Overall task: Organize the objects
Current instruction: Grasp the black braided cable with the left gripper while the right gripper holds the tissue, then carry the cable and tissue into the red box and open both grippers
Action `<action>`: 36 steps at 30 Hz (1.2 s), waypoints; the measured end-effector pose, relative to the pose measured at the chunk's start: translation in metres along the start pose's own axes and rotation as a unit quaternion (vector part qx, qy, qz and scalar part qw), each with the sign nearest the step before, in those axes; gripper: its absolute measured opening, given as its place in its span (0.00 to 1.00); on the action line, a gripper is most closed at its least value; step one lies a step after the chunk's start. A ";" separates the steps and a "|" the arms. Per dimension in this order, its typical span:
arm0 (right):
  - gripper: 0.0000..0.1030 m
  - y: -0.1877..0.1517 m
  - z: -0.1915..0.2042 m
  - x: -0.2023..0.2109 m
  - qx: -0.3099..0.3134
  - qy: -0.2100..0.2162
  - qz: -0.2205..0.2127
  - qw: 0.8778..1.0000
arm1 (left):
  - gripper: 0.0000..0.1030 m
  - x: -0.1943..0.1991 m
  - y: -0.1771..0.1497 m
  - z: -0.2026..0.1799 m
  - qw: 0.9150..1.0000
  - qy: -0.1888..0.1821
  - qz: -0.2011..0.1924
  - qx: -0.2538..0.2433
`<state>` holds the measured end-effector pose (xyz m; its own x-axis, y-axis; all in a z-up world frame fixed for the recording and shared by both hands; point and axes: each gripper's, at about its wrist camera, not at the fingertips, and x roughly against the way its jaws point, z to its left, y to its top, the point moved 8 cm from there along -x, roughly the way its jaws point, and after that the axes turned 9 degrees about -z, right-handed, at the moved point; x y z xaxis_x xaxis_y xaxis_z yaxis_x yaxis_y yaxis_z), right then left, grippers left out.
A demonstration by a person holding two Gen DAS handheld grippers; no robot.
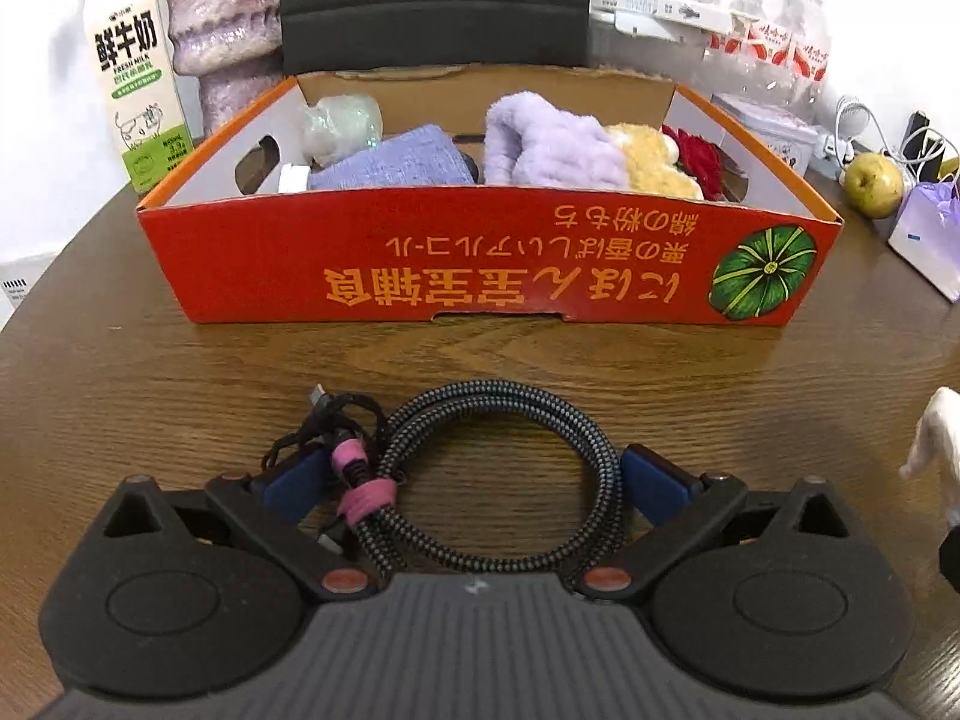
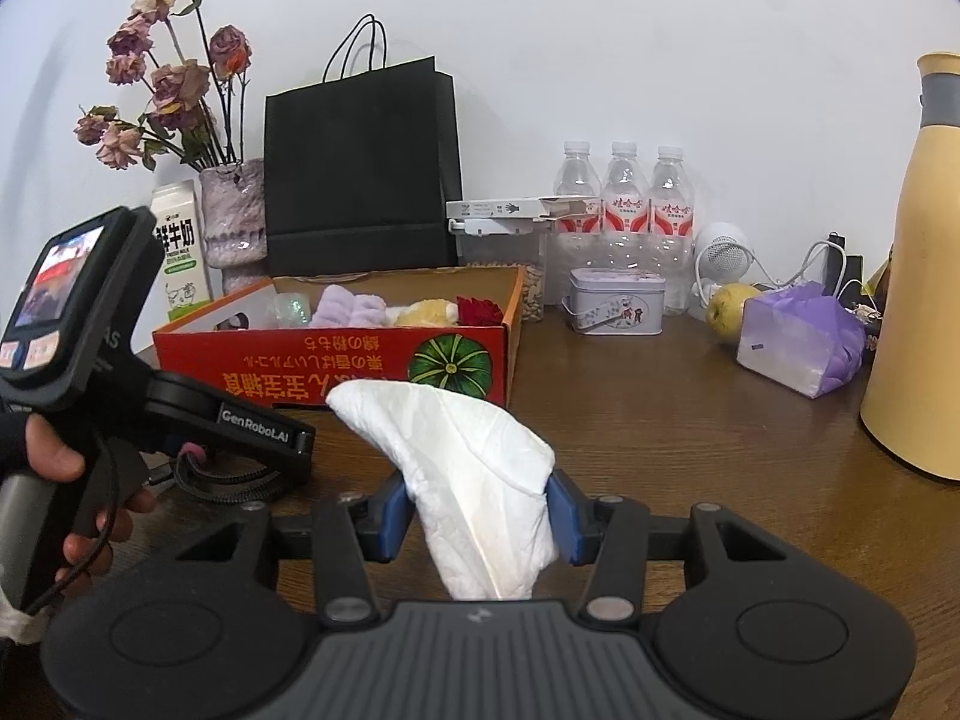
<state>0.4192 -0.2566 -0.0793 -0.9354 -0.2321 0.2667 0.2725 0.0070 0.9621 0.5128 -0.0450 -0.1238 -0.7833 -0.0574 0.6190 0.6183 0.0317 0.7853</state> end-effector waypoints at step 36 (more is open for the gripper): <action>0.47 0.003 -0.003 0.002 -0.012 0.001 -0.007 1.000 | 0.92 0.063 -0.025 0.008 0.996 -0.029 -0.080 0.003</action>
<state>0.4189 -0.2596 -0.0759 -0.9384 -0.2346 0.2536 0.2656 -0.0204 0.9639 0.4478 -0.0410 -0.1047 -0.8740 -0.0050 0.4859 0.4855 0.0325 0.8736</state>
